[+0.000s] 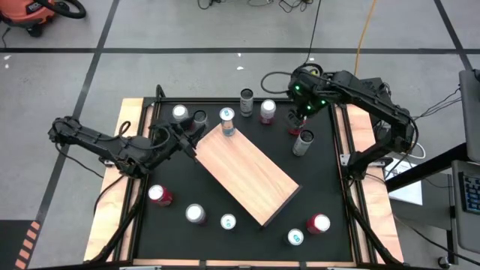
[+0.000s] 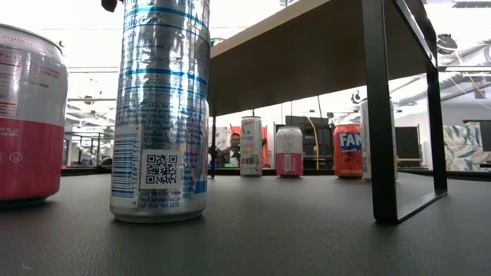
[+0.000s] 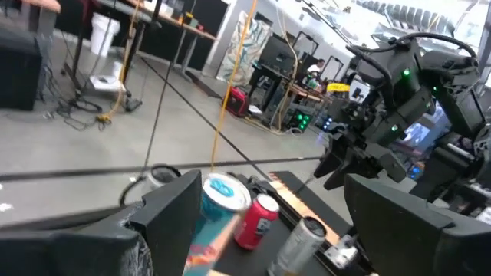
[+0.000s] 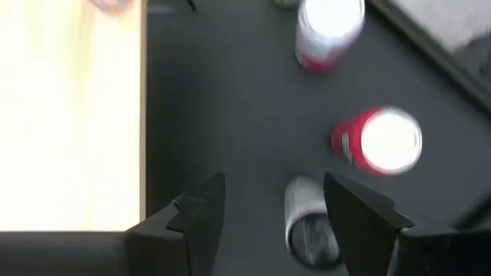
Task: Place canned beverage on shelf
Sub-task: Put the top red soda can on the shelf
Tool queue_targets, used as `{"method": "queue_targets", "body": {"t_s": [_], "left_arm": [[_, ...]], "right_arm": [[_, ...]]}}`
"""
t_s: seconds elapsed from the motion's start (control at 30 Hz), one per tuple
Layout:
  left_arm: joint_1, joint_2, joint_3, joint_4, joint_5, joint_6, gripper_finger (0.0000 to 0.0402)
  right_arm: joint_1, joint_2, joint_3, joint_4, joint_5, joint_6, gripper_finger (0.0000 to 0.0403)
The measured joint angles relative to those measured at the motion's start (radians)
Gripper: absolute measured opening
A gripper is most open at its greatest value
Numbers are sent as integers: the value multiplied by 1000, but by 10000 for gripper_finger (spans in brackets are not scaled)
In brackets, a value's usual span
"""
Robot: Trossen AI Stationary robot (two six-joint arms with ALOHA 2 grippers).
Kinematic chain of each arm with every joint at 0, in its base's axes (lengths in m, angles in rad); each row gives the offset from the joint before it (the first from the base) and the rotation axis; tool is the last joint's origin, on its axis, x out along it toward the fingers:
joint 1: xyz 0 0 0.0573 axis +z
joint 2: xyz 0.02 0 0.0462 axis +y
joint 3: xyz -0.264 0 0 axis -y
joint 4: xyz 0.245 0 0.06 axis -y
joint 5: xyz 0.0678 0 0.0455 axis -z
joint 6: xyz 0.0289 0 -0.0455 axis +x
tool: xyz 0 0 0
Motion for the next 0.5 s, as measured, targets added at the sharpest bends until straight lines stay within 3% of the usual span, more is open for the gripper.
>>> {"method": "queue_targets", "body": {"t_s": [0.17,0.5], "left_arm": [[-28,0,0,-24,1,-60,318],[-56,0,0,-41,1,-60,318]], "right_arm": [[2,2,0,-33,1,69,199],[-13,7,-12,-50,79,-79,222]]}}
